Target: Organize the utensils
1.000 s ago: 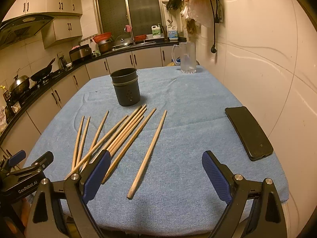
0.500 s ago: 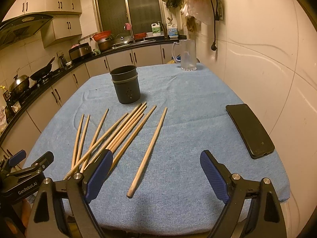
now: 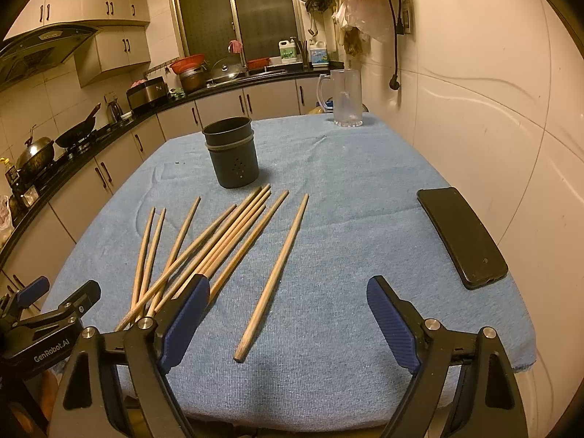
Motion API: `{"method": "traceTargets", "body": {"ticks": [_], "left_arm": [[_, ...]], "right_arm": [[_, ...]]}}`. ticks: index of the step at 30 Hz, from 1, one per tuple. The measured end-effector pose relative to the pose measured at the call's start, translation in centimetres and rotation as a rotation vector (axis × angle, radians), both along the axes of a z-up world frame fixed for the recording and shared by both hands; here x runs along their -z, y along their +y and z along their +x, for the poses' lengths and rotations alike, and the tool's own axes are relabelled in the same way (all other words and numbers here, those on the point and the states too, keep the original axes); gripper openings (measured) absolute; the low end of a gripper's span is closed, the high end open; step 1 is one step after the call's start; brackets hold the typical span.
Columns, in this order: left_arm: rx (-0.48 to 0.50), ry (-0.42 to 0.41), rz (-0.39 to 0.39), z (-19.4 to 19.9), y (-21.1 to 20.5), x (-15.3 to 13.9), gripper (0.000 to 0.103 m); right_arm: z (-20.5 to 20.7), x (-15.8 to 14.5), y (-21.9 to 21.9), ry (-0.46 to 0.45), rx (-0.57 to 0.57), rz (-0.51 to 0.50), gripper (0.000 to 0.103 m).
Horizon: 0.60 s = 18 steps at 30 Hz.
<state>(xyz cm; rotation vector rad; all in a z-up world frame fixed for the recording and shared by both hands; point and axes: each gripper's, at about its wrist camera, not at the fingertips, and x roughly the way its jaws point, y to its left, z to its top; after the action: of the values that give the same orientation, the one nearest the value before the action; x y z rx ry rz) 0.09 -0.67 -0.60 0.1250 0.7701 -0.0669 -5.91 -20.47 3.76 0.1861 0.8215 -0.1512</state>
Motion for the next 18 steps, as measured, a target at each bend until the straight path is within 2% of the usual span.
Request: {"method": "traceTargets", "body": {"ticks": [4,6,7,10,14,16,18], "left_arm": [[0.030,0.048,-0.034,1.7,1.2,-0.6,0.103],[0.031,0.060,-0.090,3.4,2.1,-0.8,0.103],[0.032,0.091,-0.119,4.3,2.5,-0.9,0.102],[0.019,0.162,-0.191,7.4,3.8,-0.8,0.091],[0.044,0.293,-0.292,11.3,4.1,0.7,0.065],[0.037,0.345,-0.319,13.1,4.0,1.5,0.056],[0.043,0.392,-0.347,14.8,3.6,2.3,0.050]], "right_arm": [[0.6,-0.3,-0.6,-0.004,-0.009,0.017,0.081],[1.4,-0.4,-1.1,0.009,-0.014,0.034,0.077],[2.2,-0.4,-1.7,0.030,-0.023,0.066,0.070],[4.8,-0.3,-3.1,0.101,-0.039,0.147,0.054],[8.3,0.4,-4.7,0.178,-0.043,0.227,0.043],[9.9,1.2,-5.3,0.219,-0.044,0.279,0.029],[11.1,1.8,-5.6,0.243,-0.033,0.296,0.028]]}}
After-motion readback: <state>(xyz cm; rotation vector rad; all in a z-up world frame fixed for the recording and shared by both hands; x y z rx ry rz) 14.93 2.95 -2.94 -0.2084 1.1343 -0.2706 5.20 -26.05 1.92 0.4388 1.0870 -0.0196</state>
